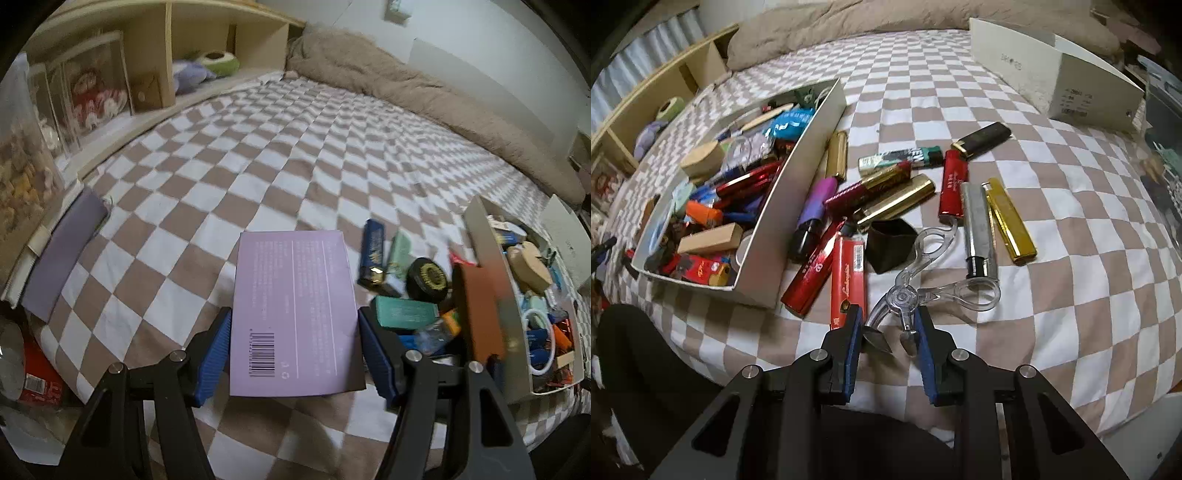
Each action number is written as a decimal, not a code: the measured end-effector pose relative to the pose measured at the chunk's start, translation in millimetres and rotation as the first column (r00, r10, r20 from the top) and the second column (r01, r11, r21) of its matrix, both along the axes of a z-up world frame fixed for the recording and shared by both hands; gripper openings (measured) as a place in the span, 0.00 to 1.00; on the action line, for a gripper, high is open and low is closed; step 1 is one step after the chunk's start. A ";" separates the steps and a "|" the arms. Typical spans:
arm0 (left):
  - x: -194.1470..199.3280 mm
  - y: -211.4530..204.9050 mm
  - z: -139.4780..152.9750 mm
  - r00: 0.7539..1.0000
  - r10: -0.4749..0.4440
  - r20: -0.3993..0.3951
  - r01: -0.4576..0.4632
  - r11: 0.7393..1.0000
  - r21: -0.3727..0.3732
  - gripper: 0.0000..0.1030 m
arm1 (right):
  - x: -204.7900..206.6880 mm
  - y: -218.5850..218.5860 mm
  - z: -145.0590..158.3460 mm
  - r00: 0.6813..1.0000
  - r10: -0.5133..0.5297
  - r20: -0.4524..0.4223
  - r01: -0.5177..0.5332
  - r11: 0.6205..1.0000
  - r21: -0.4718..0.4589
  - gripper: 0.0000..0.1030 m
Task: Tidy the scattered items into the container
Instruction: 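Carry the pink card with the left gripper over the white tray, then open the left gripper to drop the pink card into the tray, then move the right tool toward the gold lighter beside the tray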
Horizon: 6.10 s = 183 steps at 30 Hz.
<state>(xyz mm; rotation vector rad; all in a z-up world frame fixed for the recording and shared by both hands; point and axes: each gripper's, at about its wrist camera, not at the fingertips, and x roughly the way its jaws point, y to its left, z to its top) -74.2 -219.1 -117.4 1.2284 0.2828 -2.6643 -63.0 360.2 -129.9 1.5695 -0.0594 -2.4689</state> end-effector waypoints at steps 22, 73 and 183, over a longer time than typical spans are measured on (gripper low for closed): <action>-6.0 104.2 75.6 0.961 -0.205 -0.187 0.213 0.977 0.020 0.65 | 15.0 25.4 15.5 0.988 -0.094 -0.126 0.069 0.980 -0.187 0.28; -200.2 259.3 -10.6 0.909 -0.417 0.001 0.415 0.905 0.096 0.65 | -23.6 -96.8 109.5 0.934 0.045 -0.354 -0.160 0.940 -0.302 0.28; -36.3 214.1 47.1 0.899 -0.366 -0.242 0.352 0.931 -0.101 1.00 | -15.1 -63.6 56.4 0.871 -0.074 -0.485 0.071 0.997 -0.026 1.00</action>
